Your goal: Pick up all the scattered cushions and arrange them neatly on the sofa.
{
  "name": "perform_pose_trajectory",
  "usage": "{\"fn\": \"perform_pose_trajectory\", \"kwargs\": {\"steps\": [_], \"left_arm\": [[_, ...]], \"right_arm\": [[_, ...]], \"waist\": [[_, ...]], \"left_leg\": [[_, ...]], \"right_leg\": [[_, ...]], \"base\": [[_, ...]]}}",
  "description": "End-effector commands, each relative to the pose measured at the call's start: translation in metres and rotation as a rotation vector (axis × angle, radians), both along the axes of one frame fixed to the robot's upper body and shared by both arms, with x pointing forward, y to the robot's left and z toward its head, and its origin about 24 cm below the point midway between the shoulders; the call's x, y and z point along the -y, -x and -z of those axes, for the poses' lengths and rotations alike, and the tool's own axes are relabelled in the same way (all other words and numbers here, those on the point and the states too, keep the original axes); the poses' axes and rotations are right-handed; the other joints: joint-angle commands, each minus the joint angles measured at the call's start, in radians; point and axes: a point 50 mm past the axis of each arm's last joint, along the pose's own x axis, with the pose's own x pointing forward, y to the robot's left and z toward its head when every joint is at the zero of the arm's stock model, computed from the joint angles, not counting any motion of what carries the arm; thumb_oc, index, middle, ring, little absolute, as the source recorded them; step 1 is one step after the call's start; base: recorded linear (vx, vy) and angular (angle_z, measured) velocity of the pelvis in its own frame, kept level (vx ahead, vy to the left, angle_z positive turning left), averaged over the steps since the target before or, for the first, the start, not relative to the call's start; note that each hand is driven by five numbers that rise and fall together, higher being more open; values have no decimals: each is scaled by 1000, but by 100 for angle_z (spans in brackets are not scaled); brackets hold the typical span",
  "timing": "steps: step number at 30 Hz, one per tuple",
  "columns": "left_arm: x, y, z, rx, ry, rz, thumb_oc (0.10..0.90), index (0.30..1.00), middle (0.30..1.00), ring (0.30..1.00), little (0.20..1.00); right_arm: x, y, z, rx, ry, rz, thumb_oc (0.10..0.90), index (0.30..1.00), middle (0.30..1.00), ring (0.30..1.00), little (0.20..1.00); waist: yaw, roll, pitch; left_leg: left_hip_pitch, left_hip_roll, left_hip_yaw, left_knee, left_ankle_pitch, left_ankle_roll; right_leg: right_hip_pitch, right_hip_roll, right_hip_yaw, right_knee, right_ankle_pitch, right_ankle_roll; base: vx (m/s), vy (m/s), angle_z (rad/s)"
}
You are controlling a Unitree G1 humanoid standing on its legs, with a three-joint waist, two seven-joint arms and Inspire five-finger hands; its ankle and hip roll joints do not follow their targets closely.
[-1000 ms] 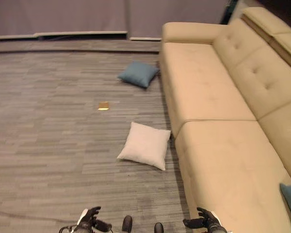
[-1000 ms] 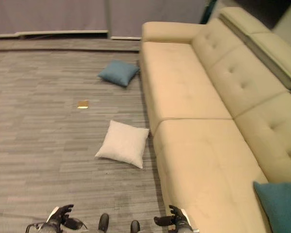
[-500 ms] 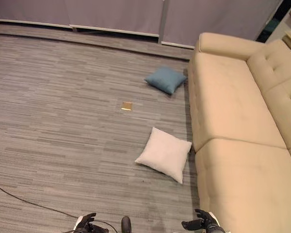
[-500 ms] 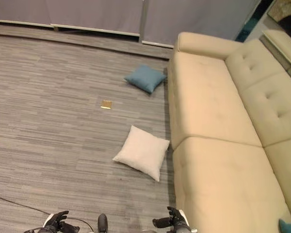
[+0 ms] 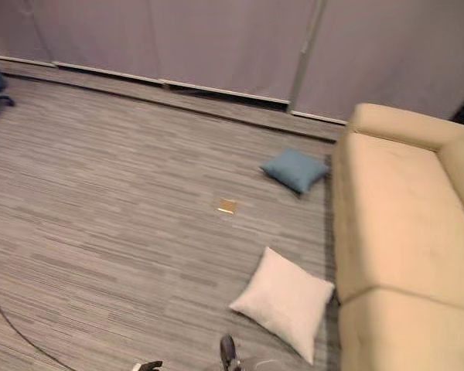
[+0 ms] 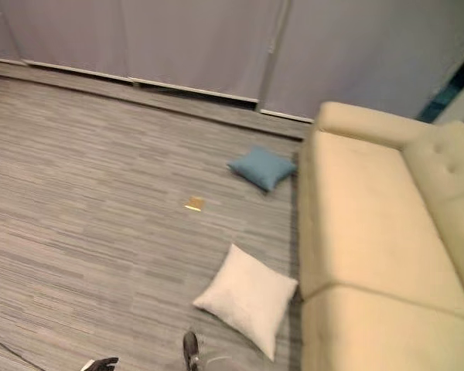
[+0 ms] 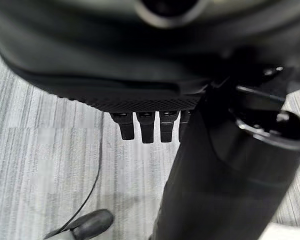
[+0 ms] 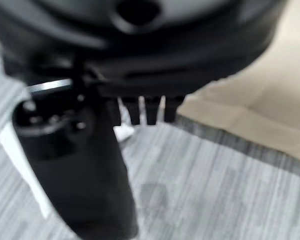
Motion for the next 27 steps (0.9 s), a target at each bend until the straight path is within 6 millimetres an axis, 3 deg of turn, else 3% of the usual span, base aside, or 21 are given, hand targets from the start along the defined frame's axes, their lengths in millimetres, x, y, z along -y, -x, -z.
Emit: {"fn": "perform_pose_trajectory", "kwargs": {"steps": [1,3,6,8,10,11,12,13,16,18,20,22,23,27], "left_arm": [[-17,-40,-15,136,-54,23,800,900,900,900,900],[-15,-48,-17,164,-50,22,800,900,900,900,900],[-13,-50,-17,173,-42,22,800,900,900,900,900],[-12,-49,-17,169,-39,34,800,900,900,900,900],[-10,-48,-16,165,-35,40,800,900,900,900,900],[-10,-48,-16,164,-35,40,800,900,900,900,900],[-8,-49,-16,169,-27,36,800,900,900,900,900],[-8,-49,-15,165,-24,37,800,900,900,900,900],[-8,-42,-13,135,-26,53,800,900,900,900,900],[-9,-42,-13,126,-36,87,800,900,900,900,900],[-12,-49,-16,140,-52,109,800,900,900,900,900],[-15,-54,-19,155,-61,108,800,900,900,900,900],[-16,-55,-20,166,-65,103,800,900,900,900,900],[-16,-54,-19,169,-53,84,800,900,900,900,900]], "right_arm": [[14,-50,-13,152,36,-20,800,900,900,900,900],[16,-55,-15,164,44,-21,800,900,900,900,900],[18,-56,-16,162,49,-14,800,900,900,900,900],[20,-56,-16,160,56,-17,800,900,900,900,900],[20,-57,-17,162,59,-24,800,900,900,900,900],[21,-57,-17,162,59,-24,800,900,900,900,900],[21,-58,-17,162,66,-31,800,900,900,900,900],[22,-57,-17,155,70,-35,800,900,900,900,900],[18,-50,-14,127,59,-42,800,900,900,900,900],[12,-47,-11,113,43,-54,800,900,900,900,900],[5,-54,-11,125,22,-70,800,900,900,900,900],[2,-61,-12,149,18,-80,800,900,900,900,900],[0,-64,-13,160,16,-91,800,900,900,900,900],[1,-64,-13,158,19,-101,800,900,900,900,900]], "waist": [[-20,-47,61],[-3,-70,68],[13,-86,69],[26,-98,67],[44,-89,67],[45,-90,70],[63,-74,77],[65,-72,78],[66,-69,66],[64,-69,53],[57,-69,63],[53,-62,73],[52,-53,76],[44,-53,58]], "left_leg": [[-182,-41,88,274,162,-82],[-251,-24,139,388,160,-63],[-311,5,181,399,112,-34],[-341,16,181,315,70,-13],[-390,16,124,145,122,-28],[-383,15,124,140,123,-28],[-414,16,53,49,194,-41],[-414,14,42,37,200,-42],[-386,14,48,14,197,-34],[-360,2,71,8,178,-10],[-323,-8,105,-4,158,20],[-300,-2,121,-14,148,29],[-266,1,141,-24,133,35],[-219,-15,170,-14,96,41]], "right_leg": [[103,-68,59,-16,-68,129],[134,-82,75,-24,-81,114],[161,-98,92,-27,-100,114],[186,-110,109,-38,-115,123],[217,-103,143,-55,-135,129],[221,-104,143,-56,-137,129],[245,-87,182,-54,-152,129],[253,-86,192,-48,-158,130],[262,-98,207,-31,-172,140],[250,-125,221,29,-171,161],[191,-140,231,169,-88,193],[140,-143,206,247,-59,206],[108,-164,135,248,-57,200],[103,-135,25,164,-100,192]], "base": [[182,-73,24],[170,-60,-6],[152,-2,-39],[247,74,-14],[281,144,-24],[245,178,-55],[232,184,-77],[297,257,-49],[182,186,-84],[295,362,-95],[161,251,-63],[124,187,-44],[191,201,-34],[178,126,-38]]}}
